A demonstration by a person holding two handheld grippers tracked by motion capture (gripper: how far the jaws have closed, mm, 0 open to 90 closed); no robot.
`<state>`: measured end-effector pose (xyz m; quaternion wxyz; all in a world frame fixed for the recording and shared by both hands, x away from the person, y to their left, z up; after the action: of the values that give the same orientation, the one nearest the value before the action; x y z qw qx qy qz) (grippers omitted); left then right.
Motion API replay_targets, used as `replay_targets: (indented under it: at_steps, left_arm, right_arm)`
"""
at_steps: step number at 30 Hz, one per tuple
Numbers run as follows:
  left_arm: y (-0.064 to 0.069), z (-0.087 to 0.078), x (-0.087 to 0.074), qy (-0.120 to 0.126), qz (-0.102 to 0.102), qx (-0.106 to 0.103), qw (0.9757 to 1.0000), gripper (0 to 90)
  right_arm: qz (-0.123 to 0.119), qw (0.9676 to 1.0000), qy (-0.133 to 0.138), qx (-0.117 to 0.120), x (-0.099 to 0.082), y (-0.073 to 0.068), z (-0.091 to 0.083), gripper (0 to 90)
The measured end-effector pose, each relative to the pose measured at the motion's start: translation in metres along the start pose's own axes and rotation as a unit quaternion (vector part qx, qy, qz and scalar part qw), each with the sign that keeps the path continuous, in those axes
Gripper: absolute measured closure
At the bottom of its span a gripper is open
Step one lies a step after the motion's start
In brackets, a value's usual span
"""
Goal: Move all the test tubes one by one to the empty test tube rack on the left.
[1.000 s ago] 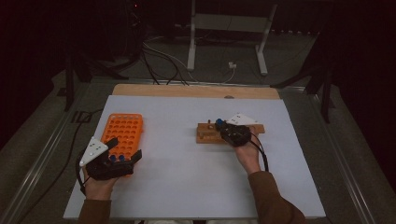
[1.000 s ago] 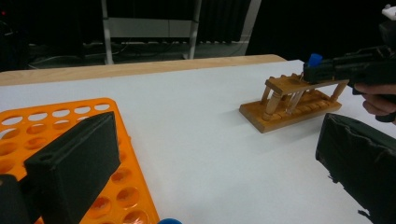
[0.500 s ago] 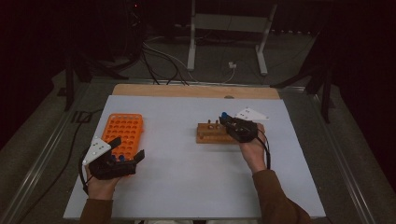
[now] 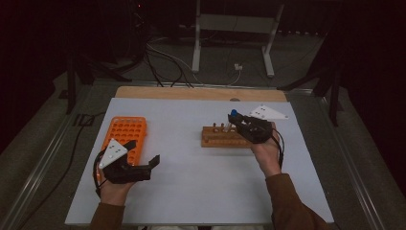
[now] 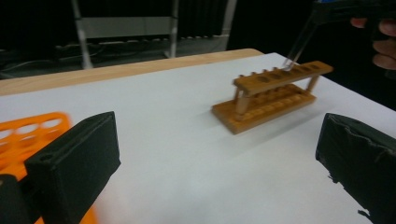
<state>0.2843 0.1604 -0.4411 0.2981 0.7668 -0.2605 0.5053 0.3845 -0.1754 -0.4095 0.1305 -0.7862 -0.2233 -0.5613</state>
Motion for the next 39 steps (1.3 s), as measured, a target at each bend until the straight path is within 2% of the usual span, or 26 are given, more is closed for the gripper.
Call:
replay_targets:
  at_steps: [6, 9, 11, 18, 28, 37, 39]
  left_arm:
    - [0.019, 0.027, 0.010, -0.011, 0.019, -0.028, 0.9994, 0.7]
    - [0.026, 0.037, 0.014, -0.005, 0.017, -0.041, 0.9990, 1.4]
    - [0.029, 0.044, 0.015, 0.002, 0.014, -0.045, 0.9989, 2.9]
    - [0.033, 0.064, 0.015, -0.001, 0.013, -0.050, 0.9987, 7.4]
    - [0.041, 0.089, 0.015, -0.021, 0.018, -0.070, 0.9972, 17.7]
    - [0.048, 0.108, 0.016, -0.037, 0.040, -0.061, 0.9966, 37.6]
    - [0.049, 0.111, 0.016, -0.038, 0.044, -0.065, 0.9962, 42.5]
  right_arm:
    - [0.007, 0.9996, -0.007, 0.028, 0.000, -0.008, -0.005, 77.3]
    - [0.005, 0.9991, -0.014, 0.040, -0.003, -0.014, -0.005, 77.2]
    - [0.005, 0.9987, -0.021, 0.047, -0.005, -0.018, -0.004, 77.2]
    - [0.010, 0.9963, -0.040, 0.075, -0.011, -0.029, -0.002, 77.2]
    - [-0.001, 0.9931, -0.048, 0.106, -0.009, -0.053, 0.000, 77.1]
    - [-0.006, 0.9908, -0.051, 0.125, -0.008, -0.068, 0.003, 77.1]
    - [-0.003, 0.9902, -0.051, 0.130, -0.008, -0.070, 0.004, 77.1]
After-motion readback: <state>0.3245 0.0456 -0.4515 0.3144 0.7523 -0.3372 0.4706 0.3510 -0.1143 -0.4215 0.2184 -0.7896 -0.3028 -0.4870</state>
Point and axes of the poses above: each handheld gripper's, and its own axes: z roughly forward along the jaws, x roughly out of its top, y roughly to its right, the point moved 4 cm from there along z, roughly forward along the jaws, and after that the axes turned 11 degrees about -x, right-handed, at the moved point
